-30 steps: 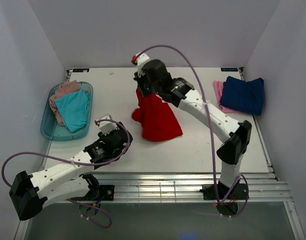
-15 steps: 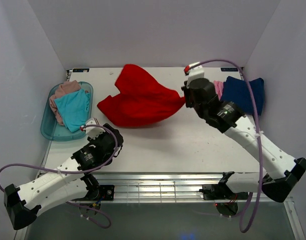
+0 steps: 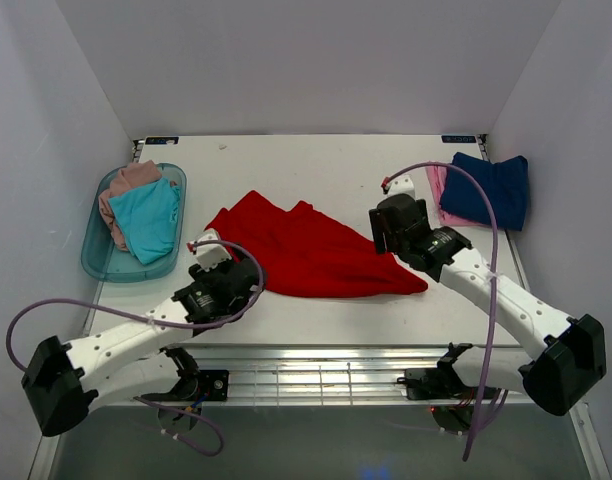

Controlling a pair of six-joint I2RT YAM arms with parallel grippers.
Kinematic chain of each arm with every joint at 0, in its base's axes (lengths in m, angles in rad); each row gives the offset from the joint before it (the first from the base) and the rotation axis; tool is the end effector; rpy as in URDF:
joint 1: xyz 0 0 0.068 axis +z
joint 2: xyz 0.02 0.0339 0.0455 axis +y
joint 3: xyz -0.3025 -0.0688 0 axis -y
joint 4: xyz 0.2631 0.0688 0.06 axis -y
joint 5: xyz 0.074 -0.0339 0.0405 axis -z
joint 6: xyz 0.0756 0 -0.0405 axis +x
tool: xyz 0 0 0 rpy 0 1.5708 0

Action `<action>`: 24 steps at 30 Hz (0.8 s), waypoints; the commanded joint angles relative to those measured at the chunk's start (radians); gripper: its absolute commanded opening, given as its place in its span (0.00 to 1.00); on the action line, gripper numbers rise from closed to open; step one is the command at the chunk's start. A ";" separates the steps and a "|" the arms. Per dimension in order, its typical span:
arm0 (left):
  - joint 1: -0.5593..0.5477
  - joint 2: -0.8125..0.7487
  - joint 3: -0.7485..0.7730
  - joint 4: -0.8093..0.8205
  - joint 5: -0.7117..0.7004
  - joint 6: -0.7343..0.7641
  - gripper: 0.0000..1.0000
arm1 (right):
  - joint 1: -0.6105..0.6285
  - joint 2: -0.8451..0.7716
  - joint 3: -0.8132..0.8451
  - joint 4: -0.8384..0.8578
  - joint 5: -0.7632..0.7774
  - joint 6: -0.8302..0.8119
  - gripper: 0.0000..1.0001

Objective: Fold and stack the t-shirts
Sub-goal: Flatten out the tshirt

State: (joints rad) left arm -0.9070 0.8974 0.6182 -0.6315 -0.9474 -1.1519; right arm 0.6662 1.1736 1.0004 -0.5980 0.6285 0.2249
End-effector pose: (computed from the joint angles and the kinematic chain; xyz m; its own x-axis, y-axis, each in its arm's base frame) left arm 0.1551 -0.0986 0.2418 -0.3378 -0.4337 -0.8353 -0.3823 0.8742 -0.2993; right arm 0.2393 0.1315 0.3120 -0.5717 -0.2200 -0.7904 -0.0420 0.9700 -0.2396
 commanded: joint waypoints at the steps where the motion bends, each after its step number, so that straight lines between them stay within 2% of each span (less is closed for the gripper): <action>1: 0.010 0.138 0.035 0.269 -0.034 0.251 0.84 | -0.028 0.064 0.055 0.248 -0.206 -0.090 0.76; 2: 0.043 0.165 0.041 0.323 -0.012 0.368 0.85 | -0.036 0.128 0.067 0.271 -0.328 -0.102 0.75; 3: 0.069 0.213 0.051 0.411 0.021 0.414 0.86 | -0.045 0.162 0.095 0.294 -0.375 -0.111 0.75; 4: 0.107 0.231 0.063 0.455 0.118 0.457 0.86 | -0.048 0.200 0.109 0.338 -0.421 -0.133 0.74; 5: 0.206 0.248 0.067 0.487 0.178 0.515 0.86 | -0.050 0.281 0.127 0.357 -0.506 -0.142 0.73; 7: 0.308 0.293 0.075 0.556 0.305 0.550 0.86 | -0.054 0.366 0.205 0.375 -0.582 -0.154 0.70; 8: 0.395 0.308 0.092 0.588 0.332 0.566 0.86 | -0.054 0.453 0.239 0.377 -0.599 -0.159 0.68; 11: 0.505 0.377 0.126 0.686 0.392 0.652 0.86 | -0.056 0.599 0.358 0.377 -0.625 -0.180 0.67; 16: 0.595 0.579 0.228 0.757 0.469 0.721 0.81 | -0.062 0.791 0.536 0.374 -0.679 -0.211 0.66; 20: 0.609 0.789 0.346 0.768 0.506 0.732 0.74 | -0.086 0.886 0.647 0.360 -0.723 -0.220 0.66; 24: 0.614 0.912 0.478 0.727 0.498 0.732 0.69 | -0.108 0.957 0.754 0.310 -0.757 -0.220 0.66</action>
State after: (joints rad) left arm -0.2989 1.7855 1.0191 0.0963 -0.4736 -0.4435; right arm 0.5804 2.1151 1.6577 -0.2699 -0.0742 0.0189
